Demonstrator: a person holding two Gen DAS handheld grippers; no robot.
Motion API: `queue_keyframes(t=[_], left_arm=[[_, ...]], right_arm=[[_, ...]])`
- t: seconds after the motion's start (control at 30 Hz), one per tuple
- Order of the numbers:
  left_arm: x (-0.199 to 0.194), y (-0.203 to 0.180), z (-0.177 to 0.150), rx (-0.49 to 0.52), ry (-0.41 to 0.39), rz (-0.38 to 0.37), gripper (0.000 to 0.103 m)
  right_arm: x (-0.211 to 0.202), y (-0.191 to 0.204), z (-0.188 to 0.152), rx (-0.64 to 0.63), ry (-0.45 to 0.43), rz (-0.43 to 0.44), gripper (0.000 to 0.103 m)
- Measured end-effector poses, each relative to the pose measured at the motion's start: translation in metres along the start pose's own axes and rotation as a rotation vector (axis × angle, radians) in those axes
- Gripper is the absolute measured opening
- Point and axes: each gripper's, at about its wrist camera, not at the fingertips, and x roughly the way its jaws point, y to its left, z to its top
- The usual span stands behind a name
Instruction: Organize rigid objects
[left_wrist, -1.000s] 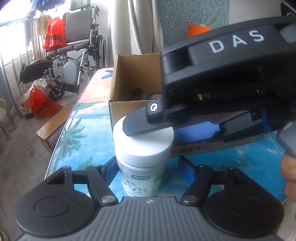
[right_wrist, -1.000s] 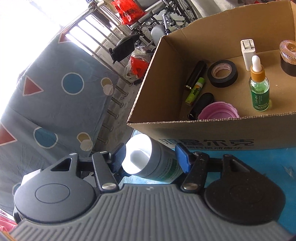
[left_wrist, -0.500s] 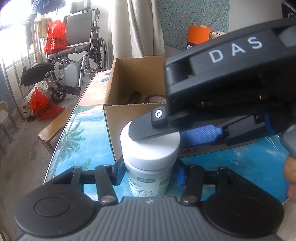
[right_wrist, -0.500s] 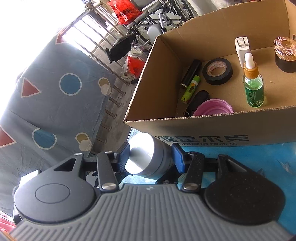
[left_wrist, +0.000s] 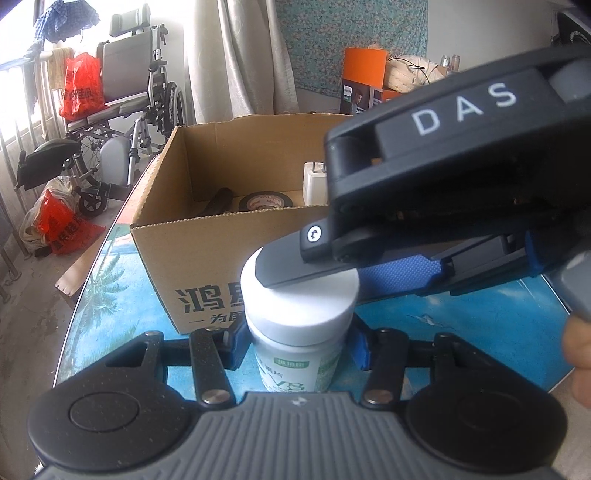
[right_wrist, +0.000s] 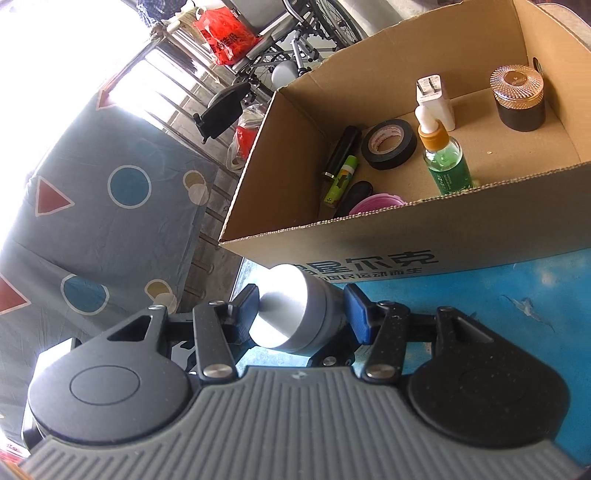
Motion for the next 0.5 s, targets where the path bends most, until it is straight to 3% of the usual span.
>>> queue_keyframes(t=[0.5], left_arm=[[0.004,-0.047,0.011,0.087,-0.012,-0.052,0.054]], right_arm=[[-0.046,-0.031,-0.009,0.065,-0.077,-0.026,0.052]])
